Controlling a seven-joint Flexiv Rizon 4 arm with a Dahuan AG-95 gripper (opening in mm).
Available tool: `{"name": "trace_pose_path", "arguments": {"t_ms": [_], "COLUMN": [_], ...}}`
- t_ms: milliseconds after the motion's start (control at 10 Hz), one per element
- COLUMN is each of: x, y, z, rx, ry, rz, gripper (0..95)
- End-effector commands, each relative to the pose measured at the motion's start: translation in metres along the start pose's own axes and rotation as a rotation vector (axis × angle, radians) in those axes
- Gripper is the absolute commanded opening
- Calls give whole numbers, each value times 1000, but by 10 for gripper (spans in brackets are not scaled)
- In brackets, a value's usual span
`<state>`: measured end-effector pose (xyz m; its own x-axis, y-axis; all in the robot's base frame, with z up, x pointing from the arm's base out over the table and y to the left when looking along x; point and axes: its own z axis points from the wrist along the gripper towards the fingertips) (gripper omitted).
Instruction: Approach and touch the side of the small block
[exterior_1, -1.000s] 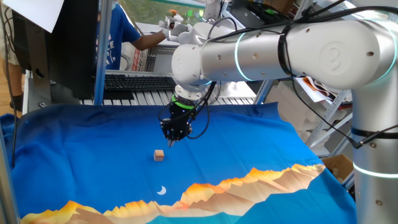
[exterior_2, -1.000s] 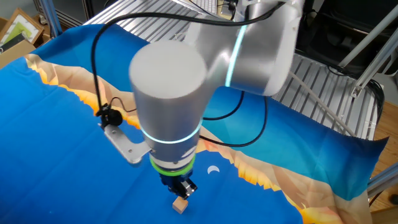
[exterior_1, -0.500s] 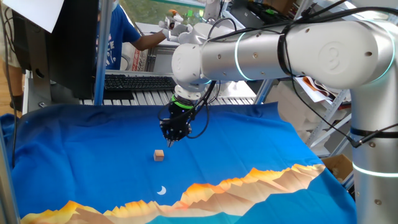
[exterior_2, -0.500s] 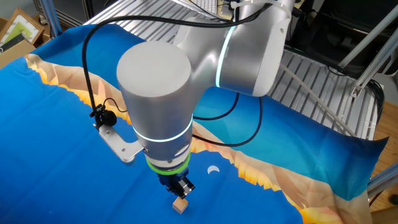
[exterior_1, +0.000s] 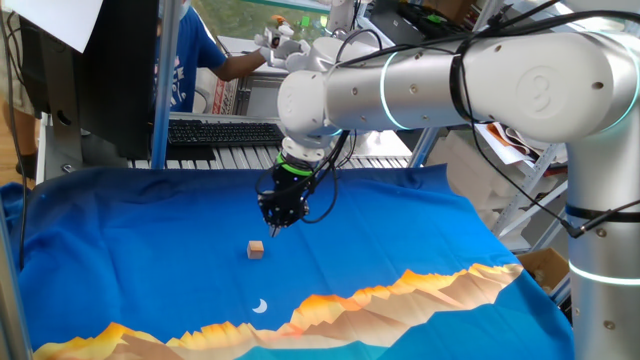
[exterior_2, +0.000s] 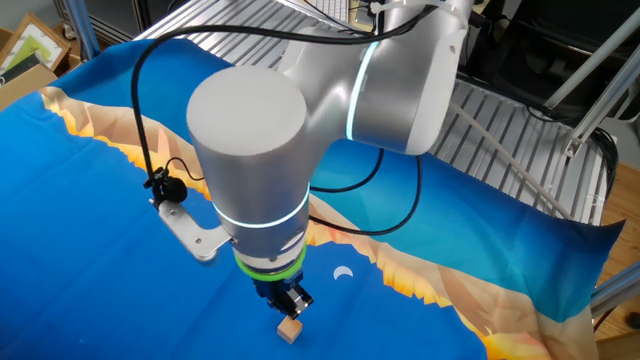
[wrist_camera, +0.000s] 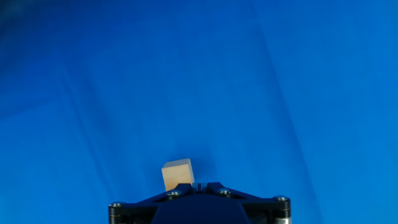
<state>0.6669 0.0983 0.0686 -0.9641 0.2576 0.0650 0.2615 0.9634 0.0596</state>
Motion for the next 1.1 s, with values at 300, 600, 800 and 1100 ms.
{"name": "trace_pose_path", "arguments": {"t_ms": [300, 600, 800, 1100], "x": [1, 1, 1, 1], "y": [0, 0, 0, 0], "z": [0, 0, 0, 0], "rx": [38, 36, 13, 12], "ry": [-17, -6, 22, 5], "rz": [106, 154, 147, 130], "gripper": [0, 0, 0, 0]}}
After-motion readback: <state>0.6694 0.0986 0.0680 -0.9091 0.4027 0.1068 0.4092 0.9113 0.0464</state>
